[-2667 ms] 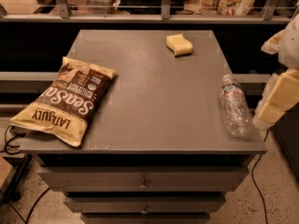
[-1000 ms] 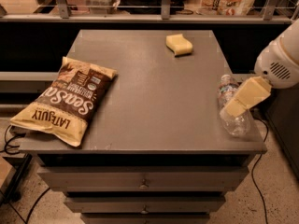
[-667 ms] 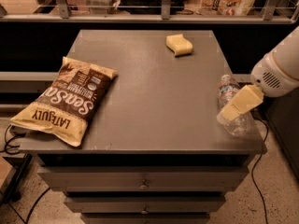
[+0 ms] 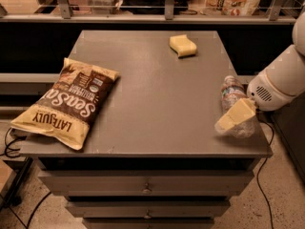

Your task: Move water bottle near brown chip bag

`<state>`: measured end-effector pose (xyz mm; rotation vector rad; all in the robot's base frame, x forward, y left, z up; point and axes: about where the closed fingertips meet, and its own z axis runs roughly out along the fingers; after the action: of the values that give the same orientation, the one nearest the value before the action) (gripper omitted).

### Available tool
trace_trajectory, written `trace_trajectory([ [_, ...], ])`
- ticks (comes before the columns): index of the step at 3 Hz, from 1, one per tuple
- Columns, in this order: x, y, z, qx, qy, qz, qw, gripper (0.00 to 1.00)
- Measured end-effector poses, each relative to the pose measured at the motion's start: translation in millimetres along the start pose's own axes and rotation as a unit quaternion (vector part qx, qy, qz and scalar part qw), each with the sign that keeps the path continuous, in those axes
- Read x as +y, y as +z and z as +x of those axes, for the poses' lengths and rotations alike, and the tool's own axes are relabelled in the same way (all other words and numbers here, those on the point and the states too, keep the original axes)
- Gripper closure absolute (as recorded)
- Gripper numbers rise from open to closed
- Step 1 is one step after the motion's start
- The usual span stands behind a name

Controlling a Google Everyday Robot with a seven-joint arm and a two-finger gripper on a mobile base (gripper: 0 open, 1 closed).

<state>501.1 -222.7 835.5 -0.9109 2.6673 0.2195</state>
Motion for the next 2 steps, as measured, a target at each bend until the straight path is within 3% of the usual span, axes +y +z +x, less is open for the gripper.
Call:
trace_trajectory([
  [2, -1.2, -3.0, -1.3, 0.002, 0.018, 0.016, 0.9997, 0.64],
])
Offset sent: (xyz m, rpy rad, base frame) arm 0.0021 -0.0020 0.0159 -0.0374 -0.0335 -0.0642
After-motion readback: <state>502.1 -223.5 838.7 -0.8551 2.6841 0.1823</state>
